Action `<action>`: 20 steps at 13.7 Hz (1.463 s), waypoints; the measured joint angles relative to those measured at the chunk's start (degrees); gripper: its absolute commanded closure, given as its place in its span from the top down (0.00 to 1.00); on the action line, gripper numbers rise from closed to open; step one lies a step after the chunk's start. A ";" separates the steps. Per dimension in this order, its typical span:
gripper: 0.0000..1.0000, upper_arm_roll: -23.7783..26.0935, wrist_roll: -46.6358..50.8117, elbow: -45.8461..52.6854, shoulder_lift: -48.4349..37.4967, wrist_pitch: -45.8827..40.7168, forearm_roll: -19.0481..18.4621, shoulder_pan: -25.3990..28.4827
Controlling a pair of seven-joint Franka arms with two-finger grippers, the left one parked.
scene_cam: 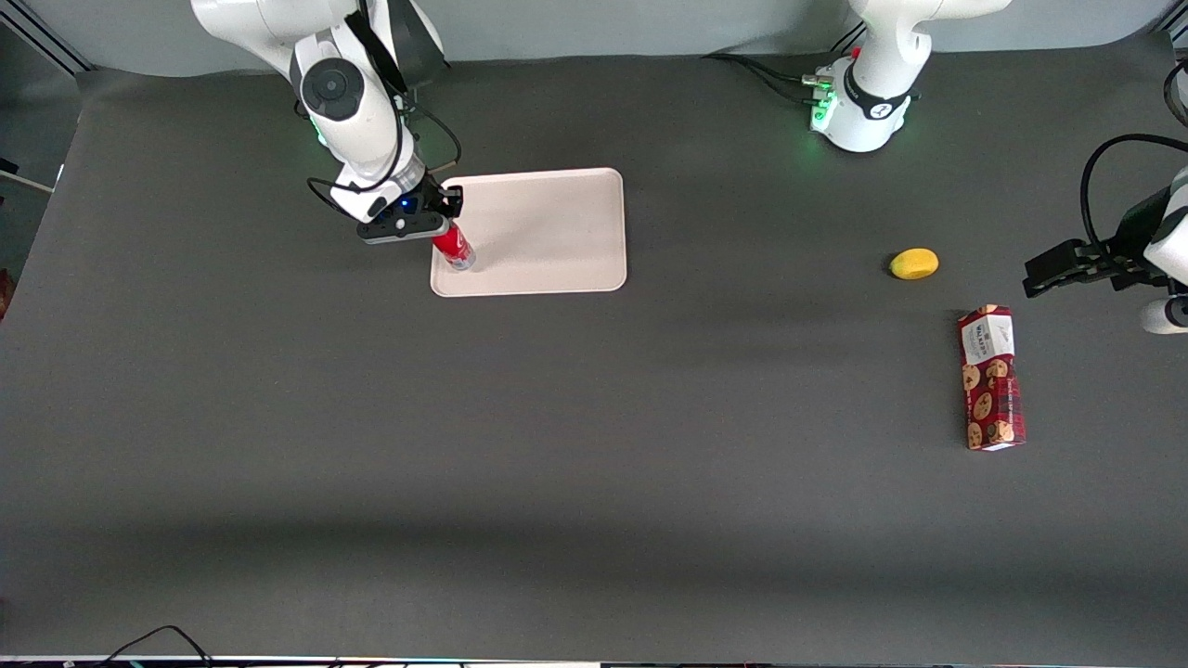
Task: Place coke bottle on tray
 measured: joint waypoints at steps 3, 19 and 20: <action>0.00 0.00 0.00 -1.23 2.26 1.74 0.02 -0.11; 1.00 -6.50 0.27 5.89 3.49 1.02 0.13 -1.38; 1.00 -9.09 0.27 8.23 3.51 0.39 -0.04 -1.66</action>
